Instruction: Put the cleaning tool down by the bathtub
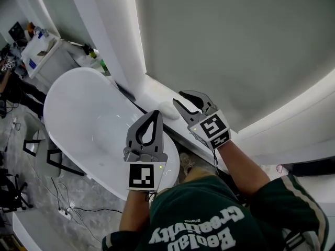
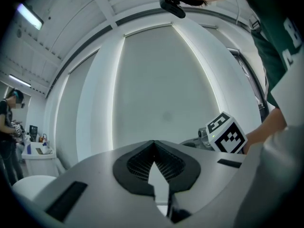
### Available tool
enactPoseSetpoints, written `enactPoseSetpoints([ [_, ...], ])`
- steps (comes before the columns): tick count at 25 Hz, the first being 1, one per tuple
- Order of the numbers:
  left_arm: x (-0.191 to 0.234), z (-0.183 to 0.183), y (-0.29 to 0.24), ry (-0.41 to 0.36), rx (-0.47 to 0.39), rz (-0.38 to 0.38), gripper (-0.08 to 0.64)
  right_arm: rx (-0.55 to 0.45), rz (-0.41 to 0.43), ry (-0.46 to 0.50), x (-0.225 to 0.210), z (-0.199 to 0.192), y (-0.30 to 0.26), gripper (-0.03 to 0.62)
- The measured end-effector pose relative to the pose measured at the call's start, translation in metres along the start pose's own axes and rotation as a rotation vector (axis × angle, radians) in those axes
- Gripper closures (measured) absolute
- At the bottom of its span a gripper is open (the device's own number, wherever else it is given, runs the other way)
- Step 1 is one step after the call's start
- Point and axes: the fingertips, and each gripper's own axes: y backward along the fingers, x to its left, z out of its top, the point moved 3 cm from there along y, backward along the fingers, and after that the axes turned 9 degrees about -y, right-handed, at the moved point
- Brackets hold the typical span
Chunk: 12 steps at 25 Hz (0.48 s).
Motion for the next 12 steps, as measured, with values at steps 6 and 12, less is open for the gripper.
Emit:
enactPoseSetpoints([
  [6,-0.001,0.026,0.003,-0.01,-0.038,-0.024,0.552,-0.126,0.0,0.024,0.015,0.05,0.044,0.479],
  [12,-0.008,0.05,0.008,-0.041,-0.065,-0.037,0.552,-0.246,0.027,0.042,0.029,0.081,0.085,0.48],
])
